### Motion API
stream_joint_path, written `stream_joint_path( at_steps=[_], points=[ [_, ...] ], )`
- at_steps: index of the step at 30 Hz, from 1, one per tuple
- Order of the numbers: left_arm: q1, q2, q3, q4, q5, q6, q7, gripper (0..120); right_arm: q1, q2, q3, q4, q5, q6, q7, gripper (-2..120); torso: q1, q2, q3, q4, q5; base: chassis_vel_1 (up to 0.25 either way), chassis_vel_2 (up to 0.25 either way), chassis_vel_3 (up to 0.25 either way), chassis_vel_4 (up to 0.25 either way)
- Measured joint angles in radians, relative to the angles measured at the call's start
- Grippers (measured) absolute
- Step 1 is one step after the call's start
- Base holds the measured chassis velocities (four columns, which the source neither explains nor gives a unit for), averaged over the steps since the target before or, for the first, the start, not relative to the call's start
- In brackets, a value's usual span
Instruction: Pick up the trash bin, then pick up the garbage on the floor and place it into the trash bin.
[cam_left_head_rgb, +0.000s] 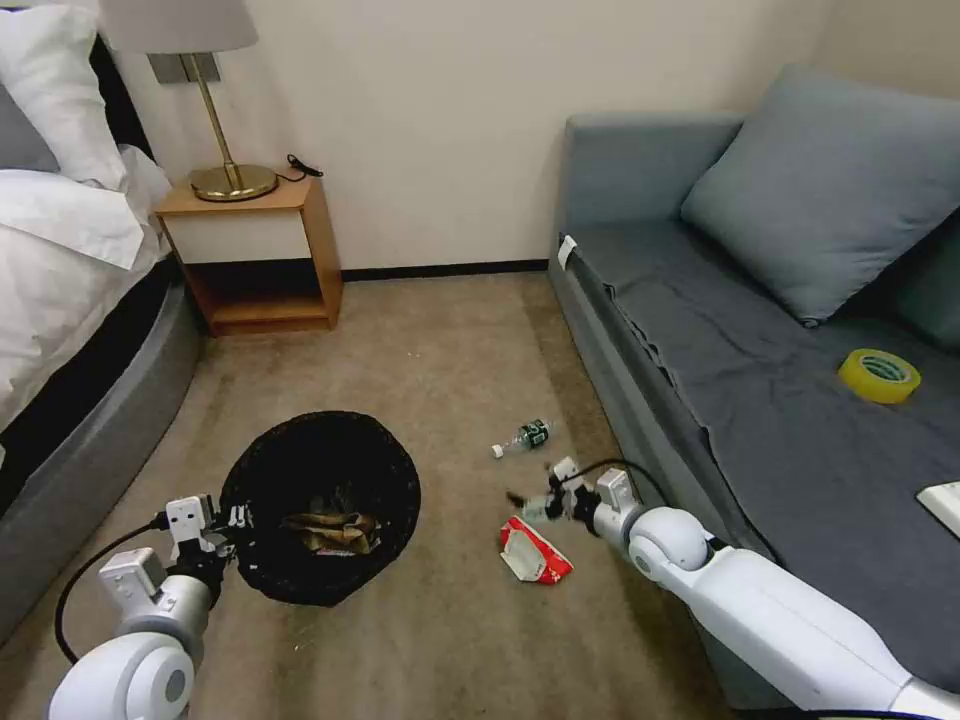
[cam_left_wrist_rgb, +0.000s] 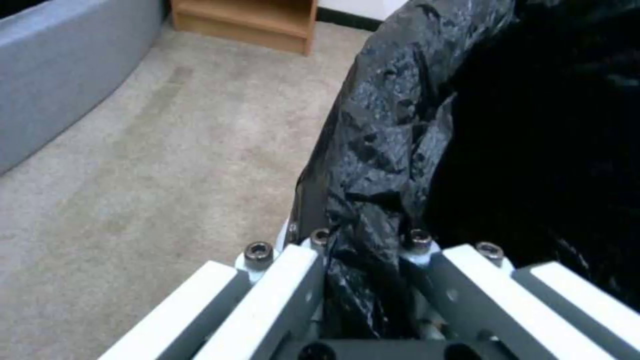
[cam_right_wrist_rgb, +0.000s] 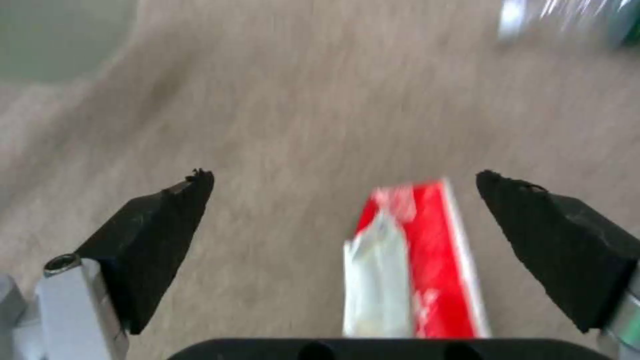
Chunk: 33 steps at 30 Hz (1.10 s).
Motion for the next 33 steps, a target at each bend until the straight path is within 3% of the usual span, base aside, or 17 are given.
stream_joint_path(
  at_steps=[1,7,17,33],
  points=[
    [-0.007,0.004,-0.015,0.026,-0.013,-0.008,0.007,3,0.047,0.043,-0.052,-0.124,-0.019,-0.017,-0.025,100,0.0,0.0,0.0,0.0004,-0.0001,0.0,0.0,0.0,0.0],
    [-0.008,0.006,-0.031,0.055,-0.021,-0.021,0.019,3,0.098,0.125,-0.128,-0.337,-0.116,0.005,-0.08,100,0.0,0.0,0.0,0.0002,-0.0002,0.0,0.0,0.0,0.0],
    [-0.019,0.012,-0.035,0.066,-0.025,-0.023,0.021,3,0.095,0.249,-0.112,-0.468,-0.214,0.059,-0.088,96,0.0,0.0,0.0,0.0003,0.0,0.0,0.0,0.0,0.0],
    [-0.022,0.013,-0.024,0.071,-0.035,-0.019,0.023,3,0.061,0.242,-0.08,-0.454,-0.268,0.087,-0.056,39,0.0,0.0,0.0,0.0001,-0.0001,0.0,0.0,0.0,0.0]
  ],
)
